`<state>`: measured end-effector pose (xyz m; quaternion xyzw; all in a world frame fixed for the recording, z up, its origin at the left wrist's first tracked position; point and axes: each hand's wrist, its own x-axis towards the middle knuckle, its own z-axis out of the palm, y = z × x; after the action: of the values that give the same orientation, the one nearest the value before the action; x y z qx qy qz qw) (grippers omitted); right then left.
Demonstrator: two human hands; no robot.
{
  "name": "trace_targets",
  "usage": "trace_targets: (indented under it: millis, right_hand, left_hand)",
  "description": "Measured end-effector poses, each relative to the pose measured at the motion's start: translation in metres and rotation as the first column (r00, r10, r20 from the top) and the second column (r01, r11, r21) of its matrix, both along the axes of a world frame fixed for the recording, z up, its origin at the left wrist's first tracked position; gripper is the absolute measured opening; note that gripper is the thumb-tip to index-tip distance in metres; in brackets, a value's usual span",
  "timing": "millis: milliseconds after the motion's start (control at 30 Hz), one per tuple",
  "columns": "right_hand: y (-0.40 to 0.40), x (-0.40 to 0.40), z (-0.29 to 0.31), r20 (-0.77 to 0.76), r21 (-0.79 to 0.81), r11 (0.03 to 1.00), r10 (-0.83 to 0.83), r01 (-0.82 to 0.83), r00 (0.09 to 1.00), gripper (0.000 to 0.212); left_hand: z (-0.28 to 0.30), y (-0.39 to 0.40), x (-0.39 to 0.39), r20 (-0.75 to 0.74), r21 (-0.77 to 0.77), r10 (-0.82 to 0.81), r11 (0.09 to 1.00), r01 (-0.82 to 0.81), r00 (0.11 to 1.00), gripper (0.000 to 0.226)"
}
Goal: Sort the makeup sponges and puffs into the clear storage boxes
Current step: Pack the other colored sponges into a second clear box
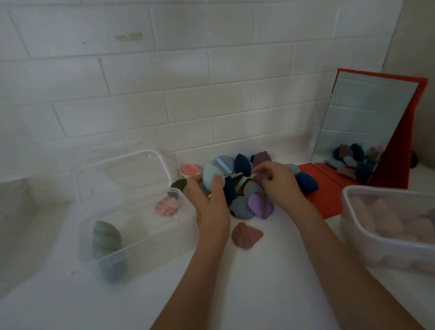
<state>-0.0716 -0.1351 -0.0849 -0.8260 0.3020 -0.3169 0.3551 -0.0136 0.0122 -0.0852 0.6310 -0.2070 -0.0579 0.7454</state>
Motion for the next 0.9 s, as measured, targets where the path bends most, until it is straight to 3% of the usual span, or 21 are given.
trace_targets:
  millis: [267, 433, 533, 667, 767, 900]
  right_hand:
    - [0.002, 0.004, -0.002, -0.065, -0.029, 0.999, -0.033, 0.031, 0.997, 0.032]
    - [-0.006, 0.022, 0.002, -0.016, -0.224, 0.973, -0.070, 0.065, 0.997, 0.040]
    - [-0.022, 0.035, 0.003, -0.148, -0.203, 0.977, -0.100, 0.069, 0.984, 0.051]
    - [-0.037, 0.042, -0.006, -0.409, -0.266, 0.964, -0.141, 0.031, 0.902, 0.049]
    - [-0.034, 0.041, -0.007, -0.297, -0.320, 0.935, -0.253, 0.153, 0.921, 0.031]
    - [-0.030, 0.045, -0.008, -0.175, -0.339, 0.899, -0.349, 0.276, 0.921, 0.029]
  left_hand:
    - [0.006, -0.004, 0.001, -0.080, 0.011, 0.042, 0.999, -0.041, 0.996, 0.031]
    - [0.006, -0.006, 0.002, -0.172, -0.017, 0.027, 0.999, -0.031, 0.985, 0.022]
    - [0.001, -0.009, 0.006, -0.138, -0.010, 0.049, 0.999, -0.051, 0.989, 0.018]
    - [-0.008, -0.016, 0.015, -0.070, 0.047, 0.088, 0.995, -0.085, 0.994, 0.047]
    - [-0.009, -0.018, 0.016, -0.069, 0.060, 0.073, 0.996, -0.068, 0.995, 0.046]
    - [-0.006, -0.017, 0.013, -0.072, 0.025, 0.019, 1.000, -0.018, 0.997, 0.049]
